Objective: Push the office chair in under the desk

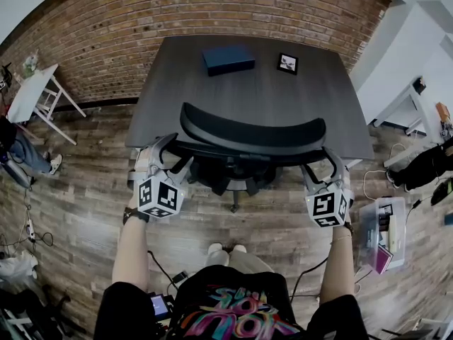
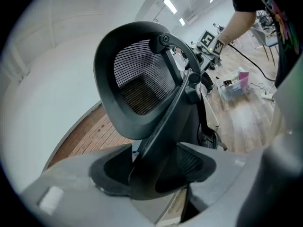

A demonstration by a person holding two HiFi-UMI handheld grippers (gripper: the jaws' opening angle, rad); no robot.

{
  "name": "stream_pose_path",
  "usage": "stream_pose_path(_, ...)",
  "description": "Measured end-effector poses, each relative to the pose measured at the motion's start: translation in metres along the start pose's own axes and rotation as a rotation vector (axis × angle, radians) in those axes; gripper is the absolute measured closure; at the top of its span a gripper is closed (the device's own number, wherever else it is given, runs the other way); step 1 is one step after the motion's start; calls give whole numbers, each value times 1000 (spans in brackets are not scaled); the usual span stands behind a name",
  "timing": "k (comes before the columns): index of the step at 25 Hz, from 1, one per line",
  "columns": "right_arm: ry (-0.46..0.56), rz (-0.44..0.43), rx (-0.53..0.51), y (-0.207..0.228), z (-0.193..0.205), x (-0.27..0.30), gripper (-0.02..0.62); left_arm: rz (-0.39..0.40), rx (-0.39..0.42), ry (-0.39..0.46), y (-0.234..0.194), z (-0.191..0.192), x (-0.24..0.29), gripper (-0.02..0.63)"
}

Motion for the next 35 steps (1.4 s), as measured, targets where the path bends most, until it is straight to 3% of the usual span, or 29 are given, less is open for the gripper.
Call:
stream_pose_path(9, 120, -45, 145, -28, -20, -32, 357, -35, -88, 6, -3, 1, -41, 323)
stream_pose_path(19, 406, -1, 339, -60, -89, -69, 449, -62, -538, 167, -29, -50, -92, 426)
stream_pose_path(24, 495, 15, 391, -82, -115, -70, 498, -53, -765, 199, -24, -65, -115, 475)
stream_pose_path(28, 530, 19, 409, -98, -126, -72, 524, -19, -804, 241, -14, -73, -127, 504)
stream_pose_path(35, 541, 48, 449, -117, -130, -86, 592, -15, -849, 242, 0, -67, -140, 567)
Point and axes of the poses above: the fingertips, and each gripper's own axes: x forward along the fingers, y to its right, z out of its underside, the point moved 3 cm from there along -x, backward along the fingers, and after that the axes turned 13 degrees about -z, right-handed, at the moved point
